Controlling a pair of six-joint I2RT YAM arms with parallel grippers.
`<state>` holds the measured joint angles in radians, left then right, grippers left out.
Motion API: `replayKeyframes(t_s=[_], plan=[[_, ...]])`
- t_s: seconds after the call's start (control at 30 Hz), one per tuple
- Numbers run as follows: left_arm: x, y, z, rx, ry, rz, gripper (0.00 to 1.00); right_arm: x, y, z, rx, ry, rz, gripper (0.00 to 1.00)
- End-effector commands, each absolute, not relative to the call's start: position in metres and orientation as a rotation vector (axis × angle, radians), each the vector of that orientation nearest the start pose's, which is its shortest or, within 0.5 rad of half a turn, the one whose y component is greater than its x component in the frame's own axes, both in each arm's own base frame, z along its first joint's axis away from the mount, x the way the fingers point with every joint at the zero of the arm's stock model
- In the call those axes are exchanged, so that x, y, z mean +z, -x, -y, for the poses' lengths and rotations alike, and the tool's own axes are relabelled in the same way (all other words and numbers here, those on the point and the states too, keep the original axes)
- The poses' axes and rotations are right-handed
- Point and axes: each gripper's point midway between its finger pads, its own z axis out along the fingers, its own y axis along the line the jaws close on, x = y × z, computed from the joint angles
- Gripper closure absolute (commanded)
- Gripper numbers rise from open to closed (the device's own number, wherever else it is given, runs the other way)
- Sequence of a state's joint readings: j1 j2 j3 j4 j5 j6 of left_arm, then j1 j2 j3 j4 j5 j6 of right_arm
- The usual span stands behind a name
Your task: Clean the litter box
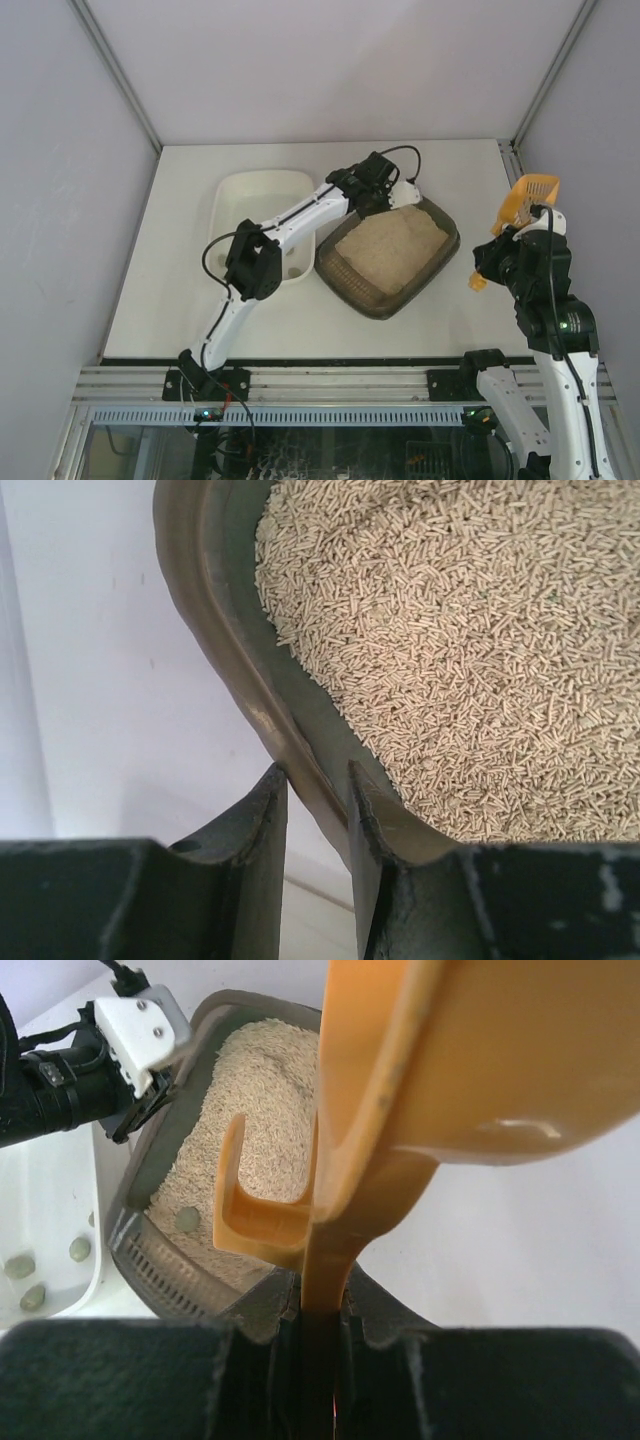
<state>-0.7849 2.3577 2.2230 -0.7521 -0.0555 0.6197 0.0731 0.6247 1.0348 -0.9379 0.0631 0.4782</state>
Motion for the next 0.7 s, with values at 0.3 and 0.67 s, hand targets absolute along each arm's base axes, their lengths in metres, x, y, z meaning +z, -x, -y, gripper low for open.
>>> replayKeyframes(t_s=[0.3, 0.67], plan=[[0.235, -0.374, 0.524, -0.362, -1.922, -0.762, 1.00, 0.246, -0.186, 0.012, 0.058, -0.594, -2.087, 1.00], [0.248, -0.330, 0.558, -0.481, -1.944, -0.277, 1.00, 0.242, -0.173, 0.037, -0.071, -0.774, -2.043, 1.00]])
